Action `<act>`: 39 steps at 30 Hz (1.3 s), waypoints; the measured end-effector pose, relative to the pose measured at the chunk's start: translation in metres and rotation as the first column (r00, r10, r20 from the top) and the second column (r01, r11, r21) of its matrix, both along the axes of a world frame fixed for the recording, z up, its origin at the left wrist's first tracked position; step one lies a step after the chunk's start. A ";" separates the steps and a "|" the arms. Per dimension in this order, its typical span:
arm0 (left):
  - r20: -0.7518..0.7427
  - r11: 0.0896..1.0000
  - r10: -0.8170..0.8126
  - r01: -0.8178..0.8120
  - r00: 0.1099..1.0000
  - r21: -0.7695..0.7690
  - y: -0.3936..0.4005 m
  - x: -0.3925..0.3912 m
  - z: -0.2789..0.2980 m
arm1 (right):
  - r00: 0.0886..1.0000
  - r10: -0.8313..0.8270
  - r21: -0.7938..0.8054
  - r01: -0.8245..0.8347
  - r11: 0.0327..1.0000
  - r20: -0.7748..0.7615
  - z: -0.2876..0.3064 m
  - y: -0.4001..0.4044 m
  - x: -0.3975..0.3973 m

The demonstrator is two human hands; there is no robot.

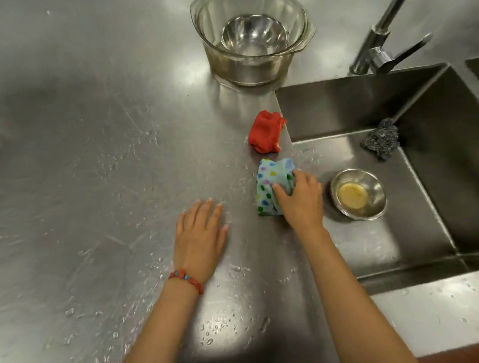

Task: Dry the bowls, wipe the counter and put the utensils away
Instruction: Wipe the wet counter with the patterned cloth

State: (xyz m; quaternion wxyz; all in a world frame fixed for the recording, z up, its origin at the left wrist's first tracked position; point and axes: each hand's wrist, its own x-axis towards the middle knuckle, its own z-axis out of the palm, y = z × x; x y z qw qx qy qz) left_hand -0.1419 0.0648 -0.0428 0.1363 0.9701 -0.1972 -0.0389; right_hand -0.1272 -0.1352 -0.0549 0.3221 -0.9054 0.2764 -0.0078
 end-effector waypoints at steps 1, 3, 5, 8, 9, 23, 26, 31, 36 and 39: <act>-0.008 1.000 0.014 -0.014 1.000 0.005 0.001 0.001 0.000 | 1.000 -0.017 0.017 0.017 1.000 0.000 -0.001 0.001 0.003; -0.011 0.999 0.041 -0.040 0.999 0.006 0.004 0.002 0.000 | 0.998 -0.062 0.098 0.063 0.993 -0.014 -0.001 0.002 0.010; -0.001 0.999 0.051 -0.051 0.999 0.005 0.008 0.002 0.002 | 0.992 -0.122 0.221 0.125 0.967 -0.028 0.001 0.000 0.016; -0.007 0.997 0.075 -0.075 0.997 -0.006 0.018 0.003 0.004 | 0.976 -0.219 0.361 0.202 0.911 0.007 0.009 0.000 0.018; -0.008 0.996 0.084 -0.084 0.996 -0.012 0.023 0.003 0.004 | 0.971 -0.236 0.387 0.206 0.899 0.031 0.013 0.004 0.016; 0.019 0.964 0.259 -0.258 0.966 -0.062 0.212 -0.011 0.005 | 0.989 -0.078 0.606 -0.013 0.795 0.123 0.005 0.245 -0.016; 0.017 0.968 0.245 -0.243 0.969 -0.057 0.251 -0.011 0.001 | 0.988 -0.080 0.519 0.001 0.855 0.131 0.000 0.285 -0.024; 0.022 0.980 0.193 -0.192 0.981 -0.046 0.289 -0.009 -0.012 | 0.969 0.158 -0.234 -0.112 0.966 0.188 -0.007 0.321 -0.042; -0.033 0.975 0.207 -0.209 0.978 -0.077 0.303 -0.007 -0.026 | 0.887 0.460 -0.334 -0.447 0.830 -0.043 -0.026 0.335 -0.029; -0.056 0.974 0.216 -0.219 0.975 -0.061 0.306 -0.008 -0.031 | 0.896 0.444 -0.376 -0.412 0.830 -0.002 -0.029 0.328 -0.002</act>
